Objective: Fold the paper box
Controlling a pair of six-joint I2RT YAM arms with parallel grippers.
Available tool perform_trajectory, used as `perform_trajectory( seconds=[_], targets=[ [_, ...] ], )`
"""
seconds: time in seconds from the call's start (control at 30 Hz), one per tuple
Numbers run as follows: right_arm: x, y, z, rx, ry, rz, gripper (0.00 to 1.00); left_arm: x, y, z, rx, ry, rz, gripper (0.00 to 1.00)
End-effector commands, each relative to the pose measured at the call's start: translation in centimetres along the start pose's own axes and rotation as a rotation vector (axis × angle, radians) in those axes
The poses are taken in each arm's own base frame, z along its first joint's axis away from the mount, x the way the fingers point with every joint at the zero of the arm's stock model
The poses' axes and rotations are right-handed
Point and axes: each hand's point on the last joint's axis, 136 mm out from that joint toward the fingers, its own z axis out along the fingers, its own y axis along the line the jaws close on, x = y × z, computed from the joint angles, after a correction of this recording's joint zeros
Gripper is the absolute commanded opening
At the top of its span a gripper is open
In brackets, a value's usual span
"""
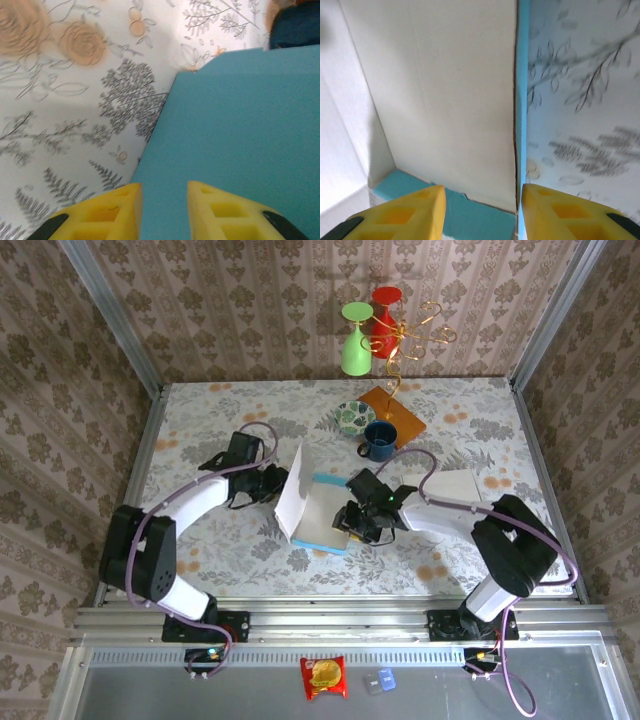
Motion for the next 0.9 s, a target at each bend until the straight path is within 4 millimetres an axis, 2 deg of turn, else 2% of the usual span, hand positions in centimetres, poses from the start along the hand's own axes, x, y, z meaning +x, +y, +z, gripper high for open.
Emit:
perform_trajectory(
  seconds=[0.0,0.1,0.27,0.43,0.47,0.57,0.73,0.87],
  targets=[
    [-0.2,0.4,0.1,-0.049,-0.069,0.222,0.45,-0.7,-1.9,0.3,0.061,0.041,0.065,0.30],
    [0.6,0.8,0.6,-0.076,-0.077,0.323,0.45,-1.1,-2.7,1.0,0.081,0.076,0.092,0.29],
    [1.4,3.3,1.1,-0.150,-0.080,0.434,0.46,-2.1,-4.1,2.0,0.114,0.113,0.150,0.28],
    [2.2,6.1,1.7,-0.197,-0.030,0.465,0.49,-2.9,-5.4,2.6,0.141,0.131,0.203,0.26],
    [2.3,6.6,1.8,-0.208,-0.020,0.465,0.51,-2.7,-6.2,2.5,0.172,0.149,0.215,0.26],
    [2.6,7.5,1.8,-0.228,0.008,0.449,0.55,-2.7,-7.2,2.9,0.193,0.176,0.248,0.26],
    [2.7,6.6,0.5,-0.193,0.002,0.404,0.62,-2.8,-7.8,3.8,0.180,0.204,0.286,0.26],
    [1.3,4.8,-1.9,-0.139,-0.041,0.295,0.65,-3.9,-7.8,3.8,0.127,0.162,0.319,0.27]
  ],
)
